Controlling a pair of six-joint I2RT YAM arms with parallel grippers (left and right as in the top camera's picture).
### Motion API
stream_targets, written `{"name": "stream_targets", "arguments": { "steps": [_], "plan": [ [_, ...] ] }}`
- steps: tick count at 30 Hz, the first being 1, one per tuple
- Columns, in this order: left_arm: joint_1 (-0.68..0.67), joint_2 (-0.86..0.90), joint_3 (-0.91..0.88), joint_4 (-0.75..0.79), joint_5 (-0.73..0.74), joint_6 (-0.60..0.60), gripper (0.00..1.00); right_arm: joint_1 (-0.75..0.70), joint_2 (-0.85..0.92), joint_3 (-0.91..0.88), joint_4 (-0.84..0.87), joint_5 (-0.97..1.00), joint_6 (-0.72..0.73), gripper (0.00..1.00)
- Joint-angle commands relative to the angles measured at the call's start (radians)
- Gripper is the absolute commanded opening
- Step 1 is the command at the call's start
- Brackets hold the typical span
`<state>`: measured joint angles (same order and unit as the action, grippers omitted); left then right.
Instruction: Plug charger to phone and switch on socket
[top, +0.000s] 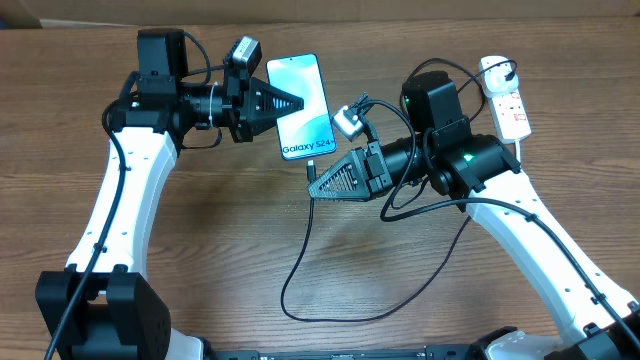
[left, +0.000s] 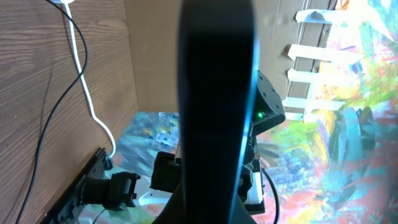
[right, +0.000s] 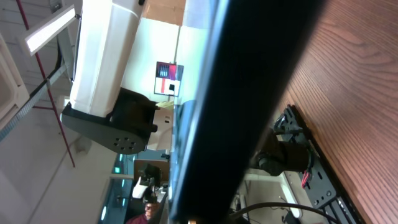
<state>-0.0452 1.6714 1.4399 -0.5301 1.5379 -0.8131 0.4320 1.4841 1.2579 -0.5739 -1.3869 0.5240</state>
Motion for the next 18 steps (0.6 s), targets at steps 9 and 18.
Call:
{"name": "stream_targets", "arguments": {
  "steps": [9,18],
  "plan": [
    [-0.001,-0.005,0.029,0.004,0.043,0.005,0.04,0.005,0.000,0.000,0.035,-0.002,0.027,0.04],
    [-0.001,-0.005,0.029,0.004,0.043,0.004,0.04,0.005,0.000,0.000,0.034,0.025,0.026,0.04]
  ]
}}
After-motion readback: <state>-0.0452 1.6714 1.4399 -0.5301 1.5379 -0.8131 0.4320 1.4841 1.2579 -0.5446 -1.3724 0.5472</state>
